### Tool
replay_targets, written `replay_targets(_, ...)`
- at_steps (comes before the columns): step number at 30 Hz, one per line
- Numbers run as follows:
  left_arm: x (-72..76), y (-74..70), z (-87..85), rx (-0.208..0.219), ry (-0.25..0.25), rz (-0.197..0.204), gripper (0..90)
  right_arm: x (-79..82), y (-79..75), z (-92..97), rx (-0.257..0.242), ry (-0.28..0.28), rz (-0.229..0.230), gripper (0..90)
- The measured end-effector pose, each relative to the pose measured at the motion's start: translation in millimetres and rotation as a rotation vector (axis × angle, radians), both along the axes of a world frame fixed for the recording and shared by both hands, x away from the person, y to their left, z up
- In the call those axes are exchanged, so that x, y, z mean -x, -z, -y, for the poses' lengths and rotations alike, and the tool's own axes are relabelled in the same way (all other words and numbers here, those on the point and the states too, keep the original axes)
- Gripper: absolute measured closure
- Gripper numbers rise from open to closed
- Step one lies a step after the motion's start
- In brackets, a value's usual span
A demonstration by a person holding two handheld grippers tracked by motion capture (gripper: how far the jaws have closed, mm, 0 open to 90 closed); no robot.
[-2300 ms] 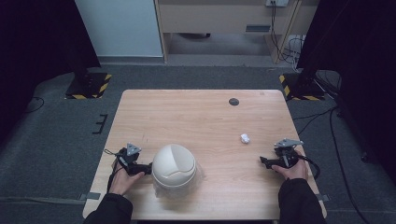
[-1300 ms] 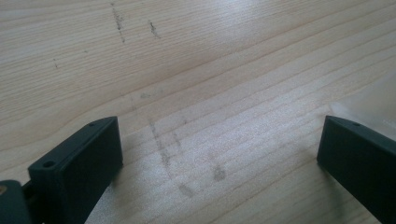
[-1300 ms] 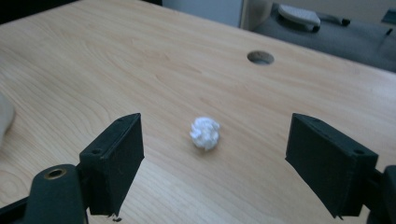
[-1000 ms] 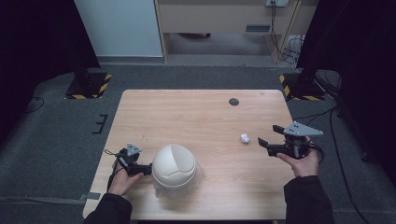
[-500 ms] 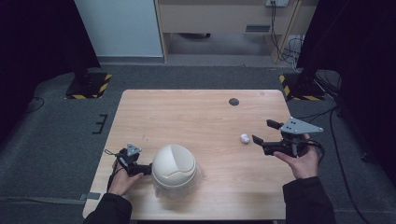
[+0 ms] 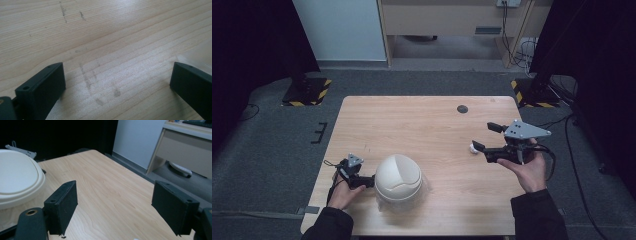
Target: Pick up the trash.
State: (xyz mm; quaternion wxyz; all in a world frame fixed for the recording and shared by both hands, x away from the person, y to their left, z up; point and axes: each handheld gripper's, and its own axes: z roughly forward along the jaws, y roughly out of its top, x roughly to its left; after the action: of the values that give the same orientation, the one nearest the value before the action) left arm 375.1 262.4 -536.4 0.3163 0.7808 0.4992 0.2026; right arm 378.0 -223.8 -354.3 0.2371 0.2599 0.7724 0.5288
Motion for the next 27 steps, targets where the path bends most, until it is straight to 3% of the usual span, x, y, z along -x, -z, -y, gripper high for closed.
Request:
replay_targets(6, 0.0, 0.0, 0.2, 0.001, -0.002, 0.000, 0.0, -0.9, -4.9, -8.5, -0.032, -0.058, 0.005, 20.7)
replay_targets(9, 0.0, 0.0, 0.2, 0.001, -0.001, 0.000, 0.0, -2.0, -7.0, -16.3, -0.083, -0.116, -0.002, 20.8)
replay_targets(13, 0.0, 0.0, 0.2, 0.001, -0.001, 0.001, 0.0, -3.1, -8.7, -24.5, -0.105, -0.166, -0.007, 20.9)
replay_targets(22, 0.0, 0.0, 0.0, 0.000, 0.000, 0.000, 0.0, -2.3, -11.9, -52.2, -0.094, -0.269, -0.007, 21.5)
replay_targets(24, 0.0, 0.0, 0.1, 0.000, 0.000, 0.000, 0.0, -3.2, -11.3, -59.3, -0.124, -0.297, -0.019, 22.3)
replay_targets(27, 0.0, 0.0, 0.1, 0.000, 0.000, 0.000, 0.0, -3.8, -11.5, -64.1, -0.113, -0.306, -0.014, 22.2)
